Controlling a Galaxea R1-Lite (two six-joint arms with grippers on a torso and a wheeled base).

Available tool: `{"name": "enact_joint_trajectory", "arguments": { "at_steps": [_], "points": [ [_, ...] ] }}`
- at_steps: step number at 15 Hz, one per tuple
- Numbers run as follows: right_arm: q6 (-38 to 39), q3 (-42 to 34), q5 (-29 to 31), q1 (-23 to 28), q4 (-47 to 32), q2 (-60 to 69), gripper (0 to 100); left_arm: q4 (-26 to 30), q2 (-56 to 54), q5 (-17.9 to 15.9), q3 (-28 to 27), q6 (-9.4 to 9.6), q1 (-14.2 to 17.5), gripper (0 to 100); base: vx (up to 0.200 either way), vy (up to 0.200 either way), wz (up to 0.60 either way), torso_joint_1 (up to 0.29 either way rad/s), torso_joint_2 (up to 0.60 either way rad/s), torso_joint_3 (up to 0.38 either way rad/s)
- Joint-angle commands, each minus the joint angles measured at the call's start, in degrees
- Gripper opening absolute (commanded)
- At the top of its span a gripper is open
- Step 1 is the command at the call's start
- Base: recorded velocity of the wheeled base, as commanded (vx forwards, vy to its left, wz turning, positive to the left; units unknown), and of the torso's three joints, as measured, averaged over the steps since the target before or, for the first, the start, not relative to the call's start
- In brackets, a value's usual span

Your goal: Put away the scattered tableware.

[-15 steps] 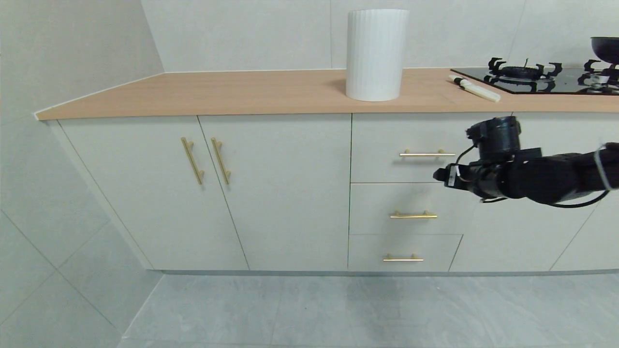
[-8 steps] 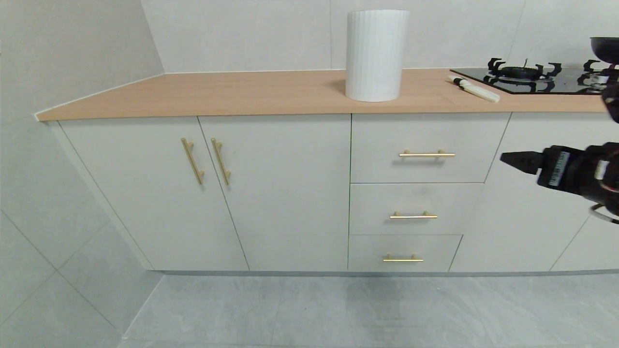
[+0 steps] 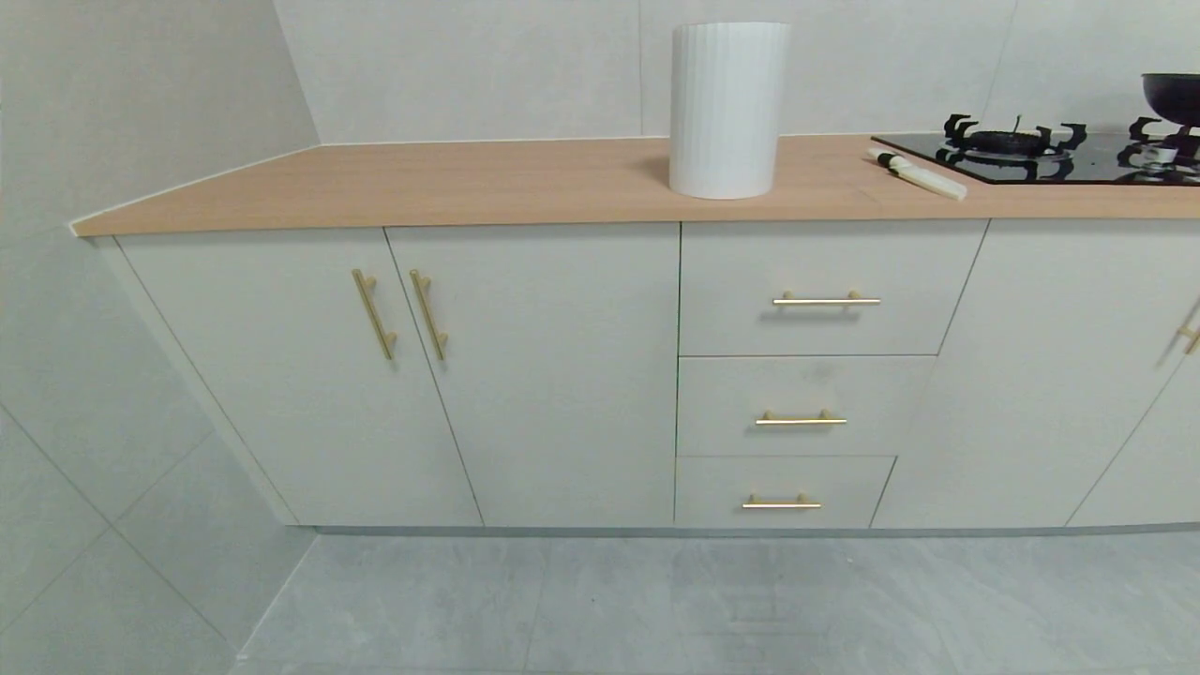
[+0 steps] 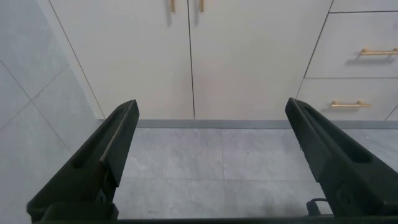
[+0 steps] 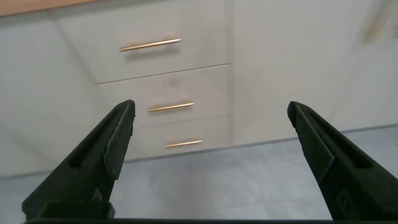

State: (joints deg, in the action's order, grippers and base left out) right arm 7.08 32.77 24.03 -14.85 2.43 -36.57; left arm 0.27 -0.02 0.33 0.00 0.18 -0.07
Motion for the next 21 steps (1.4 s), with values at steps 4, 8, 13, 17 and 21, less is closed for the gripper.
{"name": "enact_joint_trajectory", "arguments": {
  "at_steps": [4,8,13,17,21],
  "points": [
    [-2.2,-7.7,-0.5,12.9,-5.2,23.7,100,0.0,0.0,0.0,0.0,-0.01,0.0,100,0.000,0.000,0.00,0.000,0.00,0.000],
    [-6.6,-14.6,-7.5,17.9,-3.9,31.6,100,0.0,0.0,0.0,0.0,-0.01,0.0,100,0.000,0.000,0.00,0.000,0.00,0.000],
    [-6.6,-25.6,-22.1,14.6,-3.0,36.6,100,0.0,0.0,0.0,0.0,-0.01,0.0,100,0.000,0.000,0.00,0.000,0.00,0.000],
    [-8.4,-32.4,-24.0,14.6,-0.3,36.6,100,0.0,0.0,0.0,0.0,-0.01,0.0,100,0.000,0.000,0.00,0.000,0.00,0.000],
    [-8.2,-32.8,-27.1,14.6,0.6,36.6,100,0.0,0.0,0.0,0.0,-0.01,0.0,100,0.000,0.000,0.00,0.000,0.00,0.000]
  ]
}}
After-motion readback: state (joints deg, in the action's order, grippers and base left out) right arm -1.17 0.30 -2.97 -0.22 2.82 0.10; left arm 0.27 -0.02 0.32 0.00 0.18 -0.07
